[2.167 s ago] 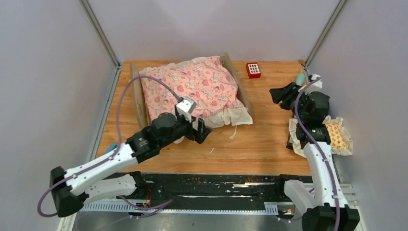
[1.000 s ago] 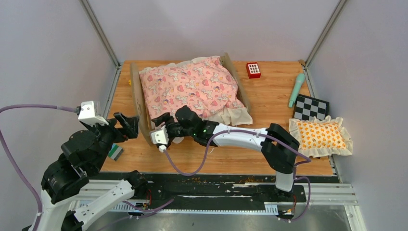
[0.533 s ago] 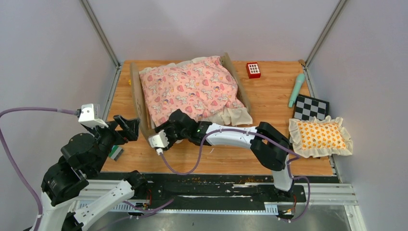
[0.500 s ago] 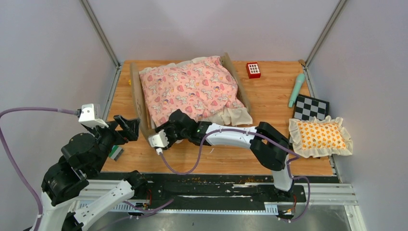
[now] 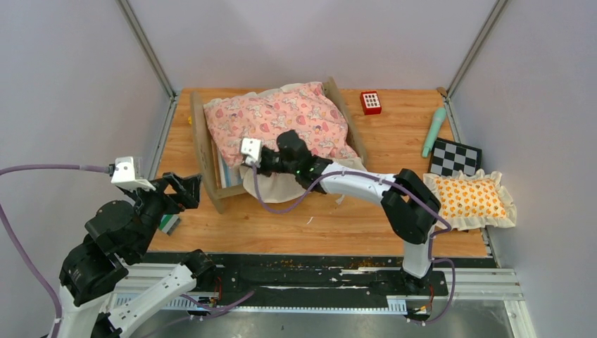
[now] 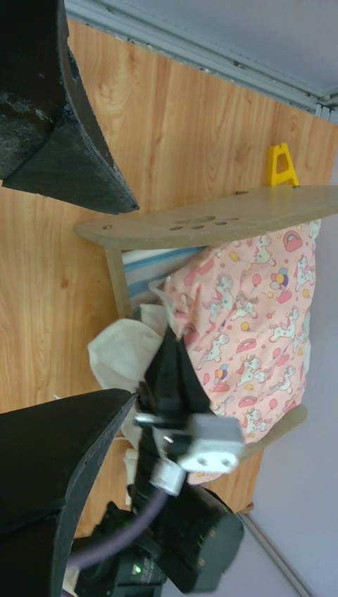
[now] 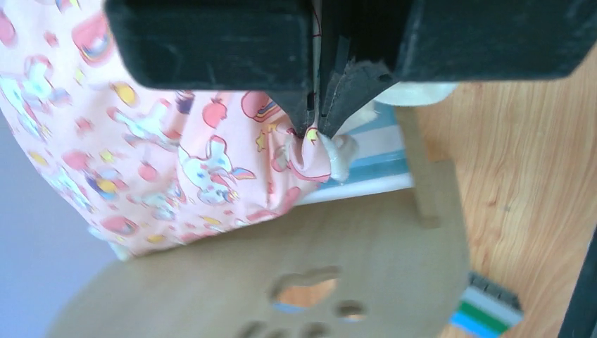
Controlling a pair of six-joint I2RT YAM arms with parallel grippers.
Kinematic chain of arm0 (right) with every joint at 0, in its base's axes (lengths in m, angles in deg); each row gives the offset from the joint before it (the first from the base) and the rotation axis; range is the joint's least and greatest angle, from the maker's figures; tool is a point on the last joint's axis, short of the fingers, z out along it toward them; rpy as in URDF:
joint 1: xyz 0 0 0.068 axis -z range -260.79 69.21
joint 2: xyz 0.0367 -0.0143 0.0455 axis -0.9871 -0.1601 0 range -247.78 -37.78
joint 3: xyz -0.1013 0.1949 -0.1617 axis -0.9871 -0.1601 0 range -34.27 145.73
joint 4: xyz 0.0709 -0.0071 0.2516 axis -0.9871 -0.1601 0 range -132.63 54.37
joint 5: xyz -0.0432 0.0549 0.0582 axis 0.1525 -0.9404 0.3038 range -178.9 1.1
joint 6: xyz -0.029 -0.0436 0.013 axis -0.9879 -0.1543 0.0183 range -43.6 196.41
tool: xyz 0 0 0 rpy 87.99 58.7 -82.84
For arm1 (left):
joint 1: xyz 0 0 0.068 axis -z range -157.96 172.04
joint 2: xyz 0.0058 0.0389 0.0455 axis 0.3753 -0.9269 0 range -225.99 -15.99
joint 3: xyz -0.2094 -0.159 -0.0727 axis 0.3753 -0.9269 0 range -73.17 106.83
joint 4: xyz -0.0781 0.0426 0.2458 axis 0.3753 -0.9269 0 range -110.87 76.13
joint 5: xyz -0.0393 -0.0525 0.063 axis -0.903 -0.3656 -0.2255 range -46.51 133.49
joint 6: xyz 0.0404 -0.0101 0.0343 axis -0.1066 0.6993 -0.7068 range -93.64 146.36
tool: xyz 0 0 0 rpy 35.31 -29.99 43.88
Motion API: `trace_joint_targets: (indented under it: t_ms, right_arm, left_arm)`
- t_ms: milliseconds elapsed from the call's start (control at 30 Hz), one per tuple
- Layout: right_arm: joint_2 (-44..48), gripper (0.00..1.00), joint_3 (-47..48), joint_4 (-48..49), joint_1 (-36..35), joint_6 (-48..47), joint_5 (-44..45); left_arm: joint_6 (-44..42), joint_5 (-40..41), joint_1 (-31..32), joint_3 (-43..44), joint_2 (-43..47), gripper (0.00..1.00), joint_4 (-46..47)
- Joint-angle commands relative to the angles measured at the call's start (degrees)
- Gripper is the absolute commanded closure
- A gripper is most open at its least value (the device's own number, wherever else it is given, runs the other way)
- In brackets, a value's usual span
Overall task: Set up the pet bed
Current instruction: Cross the ropes on the bed frame.
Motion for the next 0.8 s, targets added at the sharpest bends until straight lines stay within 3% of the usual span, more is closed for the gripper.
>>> trace_joint_targets:
  t_ms: [0, 167, 367, 533, 767]
  right_arm:
    - [4.9, 1.00, -2.7, 12.9, 6.7, 22.7, -6.5]
    - [4.0, 1.00, -5.0, 19.4, 13.0, 34.7, -9.9]
    - [2.2, 1.00, -7.1, 26.4, 17.3, 42.8, -14.0]
    - [1.6, 1.00, -7.8, 28.5, 20.0, 46.9, -14.1]
    - [1.3, 1.00, -6.4, 25.1, 22.8, 48.5, -12.1]
  left_arm:
    - [-3.8, 0.3, -0.2, -1.8, -0.4, 0.00, 3.7]
    - [-6.8, -1.4, -0.2, -4.5, -2.6, 0.00, 7.1]
    - [-9.7, -3.6, -0.2, -7.4, -8.5, 0.03, 11.8]
    - [-12.9, -6.9, -0.3, -9.6, -16.0, 0.24, 18.5]
    - [-17.2, -14.2, -2.4, -9.7, -28.6, 0.19, 27.1]
